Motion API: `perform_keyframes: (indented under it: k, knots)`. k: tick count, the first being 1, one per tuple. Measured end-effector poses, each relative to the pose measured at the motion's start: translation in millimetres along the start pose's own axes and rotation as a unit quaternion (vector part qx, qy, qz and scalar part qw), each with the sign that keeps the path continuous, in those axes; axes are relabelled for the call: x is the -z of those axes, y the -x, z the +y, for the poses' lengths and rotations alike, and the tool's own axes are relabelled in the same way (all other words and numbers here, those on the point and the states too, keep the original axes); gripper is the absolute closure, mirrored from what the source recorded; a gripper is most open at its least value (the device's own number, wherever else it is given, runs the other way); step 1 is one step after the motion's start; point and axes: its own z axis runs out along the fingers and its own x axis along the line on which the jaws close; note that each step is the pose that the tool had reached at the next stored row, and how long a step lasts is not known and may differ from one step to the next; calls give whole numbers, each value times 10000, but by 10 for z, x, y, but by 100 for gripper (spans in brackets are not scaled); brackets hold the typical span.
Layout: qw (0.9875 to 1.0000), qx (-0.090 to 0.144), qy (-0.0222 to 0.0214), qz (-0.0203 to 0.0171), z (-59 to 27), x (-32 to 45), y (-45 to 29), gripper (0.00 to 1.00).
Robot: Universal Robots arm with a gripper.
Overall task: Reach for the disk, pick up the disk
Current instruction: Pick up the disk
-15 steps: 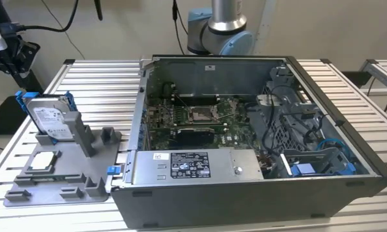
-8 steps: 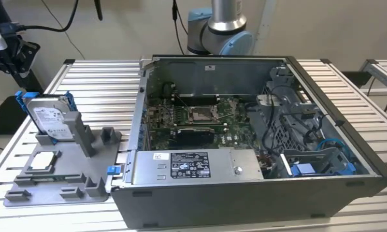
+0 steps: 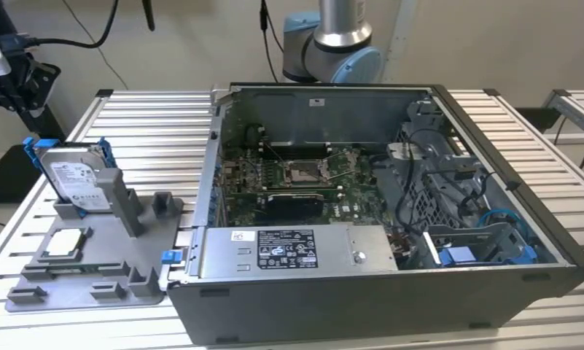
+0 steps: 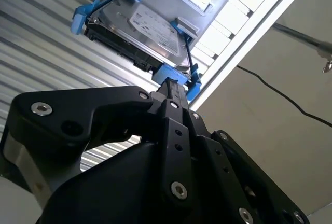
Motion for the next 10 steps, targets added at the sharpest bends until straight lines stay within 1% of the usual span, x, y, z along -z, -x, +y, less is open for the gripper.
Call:
perform_keyframes:
  k: [4,7,10]
  knots:
    - [10000,85,0,3,0,0,0,100]
    - [9997,234,0,9,0,0,0,100]
    - [9992,402,0,15,0,0,0,100]
